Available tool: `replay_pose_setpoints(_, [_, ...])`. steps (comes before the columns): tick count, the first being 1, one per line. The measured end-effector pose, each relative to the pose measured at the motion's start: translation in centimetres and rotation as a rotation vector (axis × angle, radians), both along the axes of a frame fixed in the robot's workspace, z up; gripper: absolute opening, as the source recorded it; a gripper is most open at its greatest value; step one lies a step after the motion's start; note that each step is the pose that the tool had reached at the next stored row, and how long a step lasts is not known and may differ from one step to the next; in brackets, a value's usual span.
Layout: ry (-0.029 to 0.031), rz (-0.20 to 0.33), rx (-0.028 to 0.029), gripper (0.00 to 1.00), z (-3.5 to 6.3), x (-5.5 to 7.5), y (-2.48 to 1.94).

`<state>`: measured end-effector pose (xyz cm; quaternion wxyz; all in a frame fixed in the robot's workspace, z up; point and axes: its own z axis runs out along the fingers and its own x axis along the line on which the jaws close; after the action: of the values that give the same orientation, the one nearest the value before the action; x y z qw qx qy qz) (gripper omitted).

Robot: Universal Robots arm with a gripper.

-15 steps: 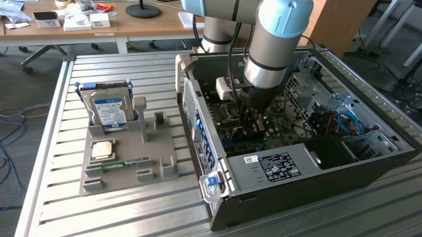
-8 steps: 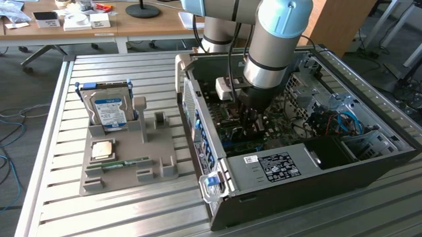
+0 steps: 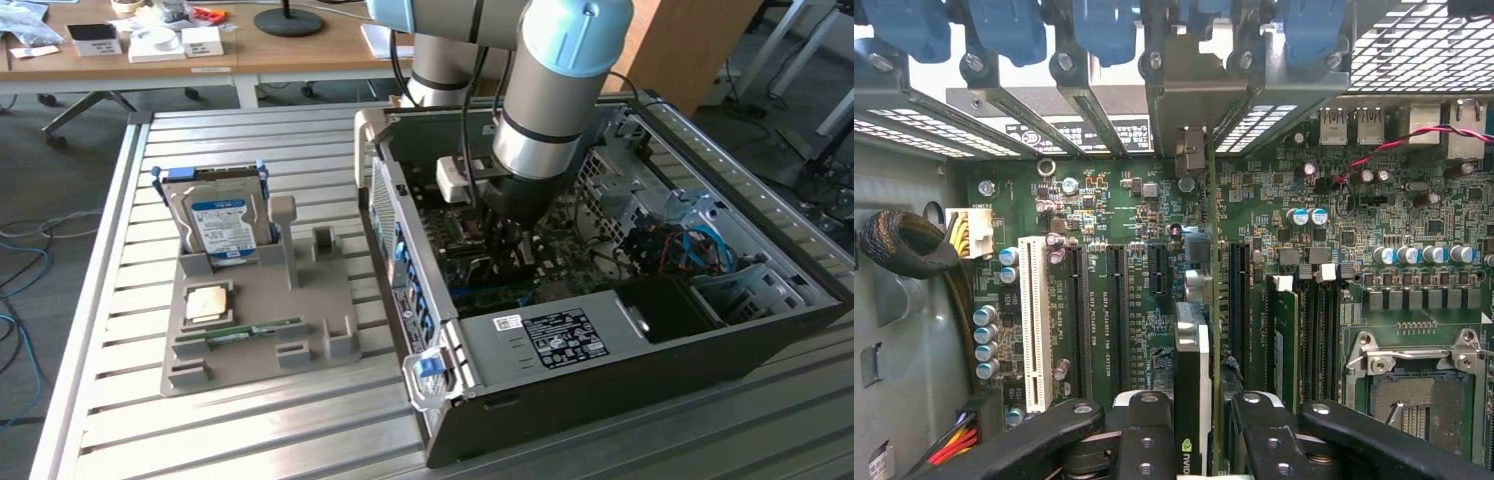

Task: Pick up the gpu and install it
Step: 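Insert the gpu into the slot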

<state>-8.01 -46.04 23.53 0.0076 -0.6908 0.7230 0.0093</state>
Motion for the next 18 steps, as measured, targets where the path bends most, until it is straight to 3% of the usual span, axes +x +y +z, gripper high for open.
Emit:
replay_pose_setpoints(3, [-0.0002,-0.001,0.001,0.28,-0.04,-0.04,0.01])
replay_pose_setpoints(5, [-0.0002,0.0,0.0004,0.4,-0.02,0.0,0.01])
replay_pose_setpoints(6, [0.0,0.0,0.0001,0.4,-0.01,0.0,0.0])
replay_pose_setpoints(8, [-0.0001,0.0,0.0002,0.51,-0.01,0.0,0.0])
replay_pose_setpoints(11, [0.0,0.0,0.0001,0.57,0.0,0.0,0.0])
replay_pose_setpoints(12, [0.0,0.0,0.0001,0.64,0.0,0.0,0.0])
replay_pose_setpoints(18, [0.0,0.0,0.0,0.64,0.02,0.0,0.0])
